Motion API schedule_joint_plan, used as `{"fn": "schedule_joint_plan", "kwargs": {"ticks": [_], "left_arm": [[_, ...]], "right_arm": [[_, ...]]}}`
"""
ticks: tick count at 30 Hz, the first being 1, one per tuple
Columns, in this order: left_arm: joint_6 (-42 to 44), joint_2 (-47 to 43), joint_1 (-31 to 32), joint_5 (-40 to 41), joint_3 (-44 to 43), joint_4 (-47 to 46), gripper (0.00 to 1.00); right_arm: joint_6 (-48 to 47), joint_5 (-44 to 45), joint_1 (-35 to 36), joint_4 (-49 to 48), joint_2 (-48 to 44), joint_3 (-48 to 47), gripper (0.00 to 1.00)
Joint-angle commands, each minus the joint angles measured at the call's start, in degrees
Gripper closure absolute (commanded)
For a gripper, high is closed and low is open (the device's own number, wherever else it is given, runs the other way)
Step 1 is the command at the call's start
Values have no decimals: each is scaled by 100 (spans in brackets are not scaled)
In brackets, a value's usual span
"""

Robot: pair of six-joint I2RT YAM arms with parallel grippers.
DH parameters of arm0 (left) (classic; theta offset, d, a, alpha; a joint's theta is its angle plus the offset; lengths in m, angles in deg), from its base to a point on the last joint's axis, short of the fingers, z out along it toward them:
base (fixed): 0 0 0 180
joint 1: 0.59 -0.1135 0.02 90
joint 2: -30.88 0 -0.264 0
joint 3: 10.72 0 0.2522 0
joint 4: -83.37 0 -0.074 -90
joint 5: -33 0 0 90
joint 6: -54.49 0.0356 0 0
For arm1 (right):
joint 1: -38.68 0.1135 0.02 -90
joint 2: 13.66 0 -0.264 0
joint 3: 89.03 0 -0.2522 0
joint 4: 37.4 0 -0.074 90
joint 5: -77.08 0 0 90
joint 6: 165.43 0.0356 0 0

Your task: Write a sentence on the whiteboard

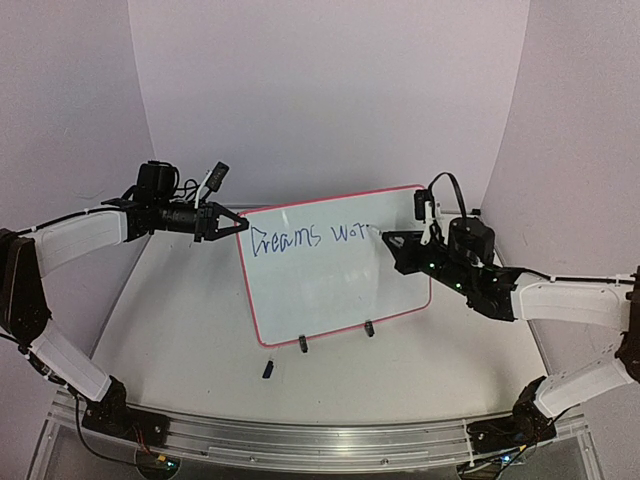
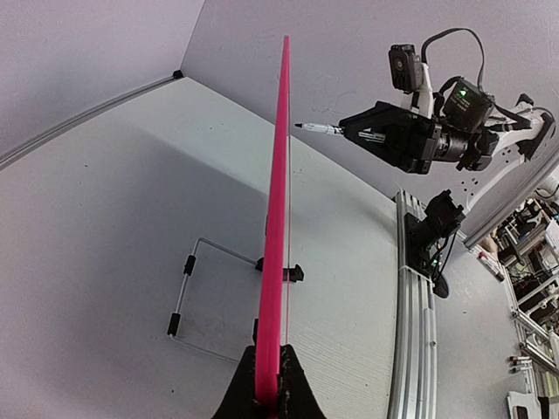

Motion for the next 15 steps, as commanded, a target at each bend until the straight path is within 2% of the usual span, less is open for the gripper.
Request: {"fn": "schedule_joint_plan", "kwargs": {"ticks": [1, 8, 15], "left_arm": [[585, 172, 171, 146, 17, 496, 100], [592, 172, 171, 148, 10, 505, 100], [599, 172, 171, 148, 10, 512, 100]], "right_arm": [[10, -2, -14, -85, 132, -76, 100], [-25, 12, -18, -87, 241, -155, 100], [12, 513, -19, -14, 160, -112, 100]]}}
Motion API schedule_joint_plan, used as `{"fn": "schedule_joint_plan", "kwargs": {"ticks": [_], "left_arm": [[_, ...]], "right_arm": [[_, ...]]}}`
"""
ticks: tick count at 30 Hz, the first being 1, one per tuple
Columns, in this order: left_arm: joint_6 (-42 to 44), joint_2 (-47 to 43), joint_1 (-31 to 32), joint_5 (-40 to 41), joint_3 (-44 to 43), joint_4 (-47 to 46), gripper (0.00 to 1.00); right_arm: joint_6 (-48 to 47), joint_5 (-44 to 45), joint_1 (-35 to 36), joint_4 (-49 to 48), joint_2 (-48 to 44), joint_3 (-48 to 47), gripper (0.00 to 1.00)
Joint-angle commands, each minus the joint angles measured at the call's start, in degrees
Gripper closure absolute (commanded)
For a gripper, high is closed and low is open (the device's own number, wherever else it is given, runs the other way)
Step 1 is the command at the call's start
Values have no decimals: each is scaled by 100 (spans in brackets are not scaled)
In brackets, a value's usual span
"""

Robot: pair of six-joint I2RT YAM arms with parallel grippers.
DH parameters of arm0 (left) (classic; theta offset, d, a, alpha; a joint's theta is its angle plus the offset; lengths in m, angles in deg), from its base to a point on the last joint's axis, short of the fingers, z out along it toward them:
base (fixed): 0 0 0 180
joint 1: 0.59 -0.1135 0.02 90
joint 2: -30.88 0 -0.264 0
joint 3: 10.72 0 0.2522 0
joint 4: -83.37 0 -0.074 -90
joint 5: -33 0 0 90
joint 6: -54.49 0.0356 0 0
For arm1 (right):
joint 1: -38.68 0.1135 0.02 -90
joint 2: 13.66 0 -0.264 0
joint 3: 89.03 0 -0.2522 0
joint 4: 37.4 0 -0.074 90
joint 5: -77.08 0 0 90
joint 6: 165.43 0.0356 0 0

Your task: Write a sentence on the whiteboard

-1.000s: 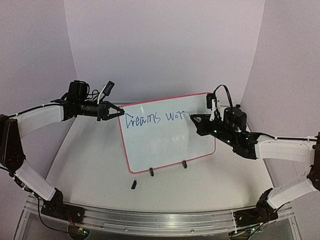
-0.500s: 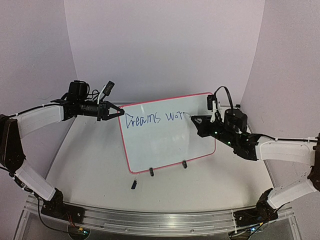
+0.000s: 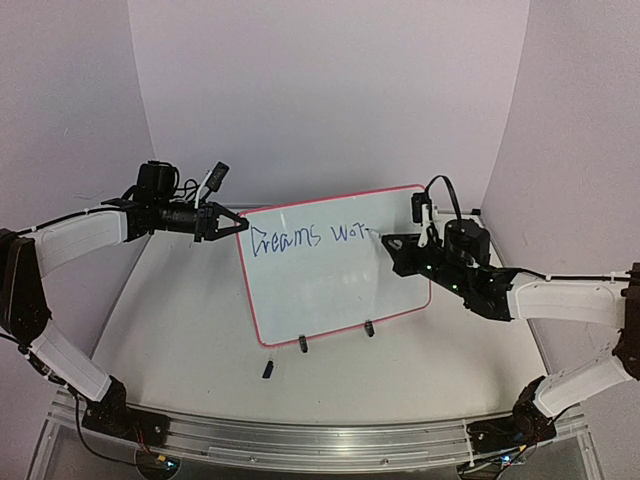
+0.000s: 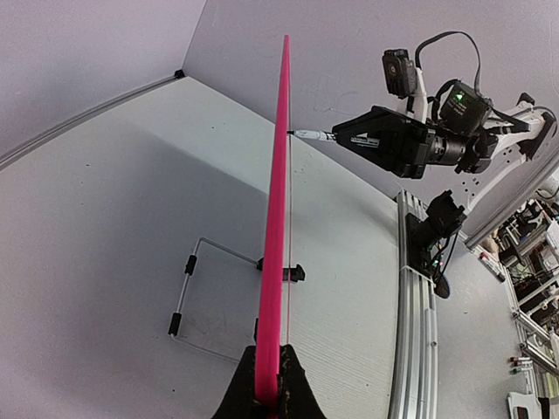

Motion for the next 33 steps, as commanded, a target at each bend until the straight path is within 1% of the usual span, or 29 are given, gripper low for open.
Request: {"fn": "schedule_joint_plan", "kwargs": {"ticks": [1, 6, 12, 16, 27, 33], "left_arm": [[592, 172, 171, 153, 11, 510, 100], [592, 173, 177, 146, 11, 505, 100], [593, 163, 181, 148, 10, 511, 100], [592, 163, 180, 150, 11, 511, 100], [603, 170, 180, 161, 11, 529, 100], [610, 180, 180, 159, 0, 536, 100]], "right_arm": [[8, 464, -19, -28, -70, -91, 100], [-5, 537, -27, 28, -154, -76, 100], [-108, 136, -23, -44, -438, -25, 100], [-142, 88, -28, -47, -535, -64, 100], [-252, 63, -25, -43, 82, -487, 100], [-206, 183, -18, -38, 35, -340, 100]]}}
